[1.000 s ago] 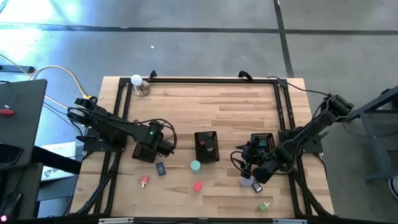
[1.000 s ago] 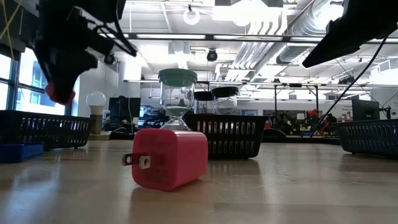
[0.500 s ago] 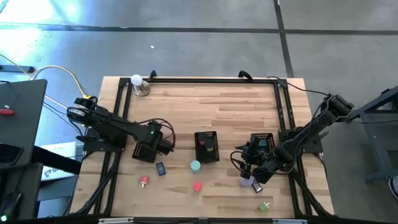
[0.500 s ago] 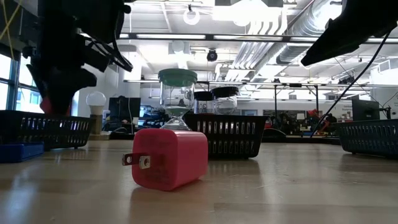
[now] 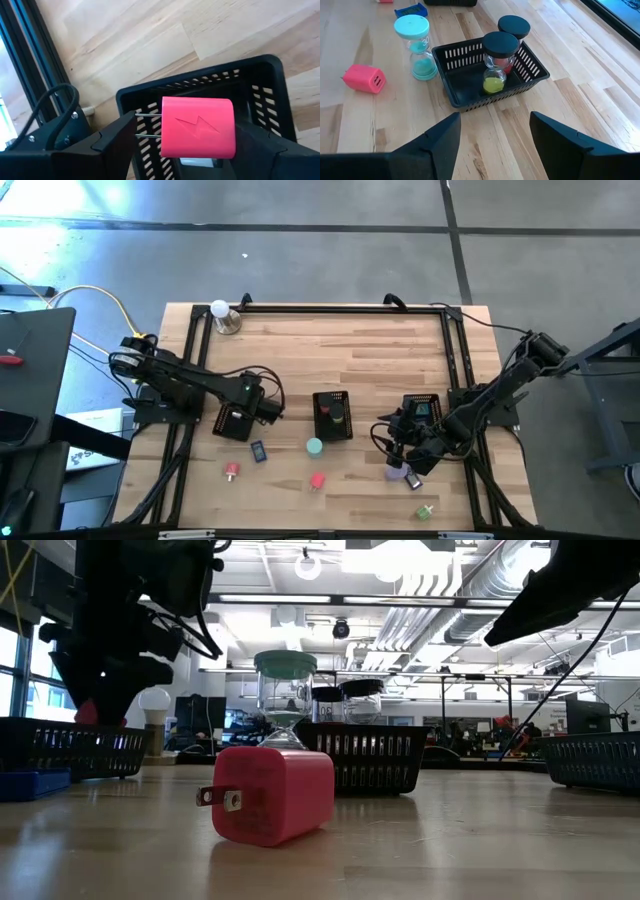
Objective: Pick & Place Office items
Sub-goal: Put the left pink charger adapter into the left black bin, then put the purple hourglass into the middle black bin
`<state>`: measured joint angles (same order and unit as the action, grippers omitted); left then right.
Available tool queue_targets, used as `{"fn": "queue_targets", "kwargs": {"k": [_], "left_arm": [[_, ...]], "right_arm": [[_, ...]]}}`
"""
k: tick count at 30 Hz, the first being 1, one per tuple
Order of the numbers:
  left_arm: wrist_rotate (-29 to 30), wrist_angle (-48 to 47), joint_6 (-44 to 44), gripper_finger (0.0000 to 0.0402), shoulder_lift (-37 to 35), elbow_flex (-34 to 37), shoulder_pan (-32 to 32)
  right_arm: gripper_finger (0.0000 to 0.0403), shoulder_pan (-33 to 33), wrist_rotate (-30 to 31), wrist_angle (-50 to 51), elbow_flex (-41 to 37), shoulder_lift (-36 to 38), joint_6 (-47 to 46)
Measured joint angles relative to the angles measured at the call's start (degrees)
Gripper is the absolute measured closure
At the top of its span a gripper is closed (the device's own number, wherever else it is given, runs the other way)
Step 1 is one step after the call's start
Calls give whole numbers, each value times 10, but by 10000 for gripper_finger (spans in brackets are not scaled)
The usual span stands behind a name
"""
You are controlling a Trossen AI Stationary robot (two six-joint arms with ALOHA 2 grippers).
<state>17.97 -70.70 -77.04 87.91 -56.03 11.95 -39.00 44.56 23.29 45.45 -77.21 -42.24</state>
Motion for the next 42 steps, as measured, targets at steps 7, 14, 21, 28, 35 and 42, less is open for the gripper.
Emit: {"fn": "queue_targets", "kwargs": {"k": [7, 14, 21, 28, 35, 42], "left_arm": [[-2, 0, -37, 134, 0, 0, 3], [-3, -2, -24, 132, 0, 0, 1], [-2, -1, -5, 132, 0, 0, 17], [0, -1, -8, 132, 0, 0, 30], [4, 6, -22, 114, 0, 7, 29], [6, 2, -84, 87, 0, 27, 22]], "right_arm": [[176, 0, 0, 0, 0, 0, 0], [176, 0, 0, 0, 0, 0, 0], [176, 0, 0, 0, 0, 0, 0], [176, 0, 0, 0, 0, 0, 0], [176, 0, 0, 0, 0, 0, 0], [176, 0, -1, 0, 0, 0, 0]]}}
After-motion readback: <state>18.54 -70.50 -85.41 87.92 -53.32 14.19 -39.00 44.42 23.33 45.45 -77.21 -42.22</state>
